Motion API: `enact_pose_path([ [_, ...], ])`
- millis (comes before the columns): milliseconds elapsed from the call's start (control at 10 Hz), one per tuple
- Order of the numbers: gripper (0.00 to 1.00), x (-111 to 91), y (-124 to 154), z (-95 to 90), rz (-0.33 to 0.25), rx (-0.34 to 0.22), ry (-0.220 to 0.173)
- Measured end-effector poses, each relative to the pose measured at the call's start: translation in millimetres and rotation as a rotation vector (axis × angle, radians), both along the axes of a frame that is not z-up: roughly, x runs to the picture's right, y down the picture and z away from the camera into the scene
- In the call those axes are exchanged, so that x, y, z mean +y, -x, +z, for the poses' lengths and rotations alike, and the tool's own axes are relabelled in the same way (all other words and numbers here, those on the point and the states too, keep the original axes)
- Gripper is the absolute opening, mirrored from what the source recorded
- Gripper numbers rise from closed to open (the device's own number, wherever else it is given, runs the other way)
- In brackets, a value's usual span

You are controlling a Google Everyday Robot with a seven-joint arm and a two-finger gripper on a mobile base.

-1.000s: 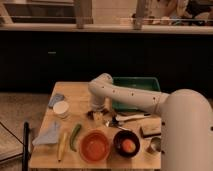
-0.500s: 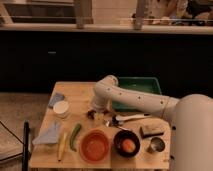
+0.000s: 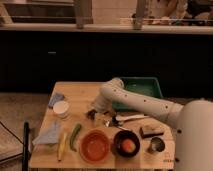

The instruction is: Place grapes in paper cup

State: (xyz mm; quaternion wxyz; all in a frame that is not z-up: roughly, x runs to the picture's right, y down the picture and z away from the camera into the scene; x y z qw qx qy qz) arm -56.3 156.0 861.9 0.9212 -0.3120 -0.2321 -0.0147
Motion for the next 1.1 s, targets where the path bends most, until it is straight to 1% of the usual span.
enact_pose_path([
  [400,0.80,-2.0,9.4,7.2,0.013,-0.023,0.002],
  [500,0.77,-1.6,9.4,8.4,0.013,-0.023,0.000],
  [600,0.69,-0.9,9.8,9.7,0.012,-0.018,-0.009],
  [700,0.57,-0.9,10.8,7.4,0.008,0.007,-0.040],
  [800,0.49,0.9,11.6,6.8,0.004,0.017,-0.056],
  [900,0.37,1.7,11.4,3.5,0.007,0.024,-0.085],
  [1000,0.26,2.5,8.9,0.8,0.011,0.030,-0.106],
  [1100,0.16,4.0,9.4,-1.2,0.008,0.028,-0.118],
])
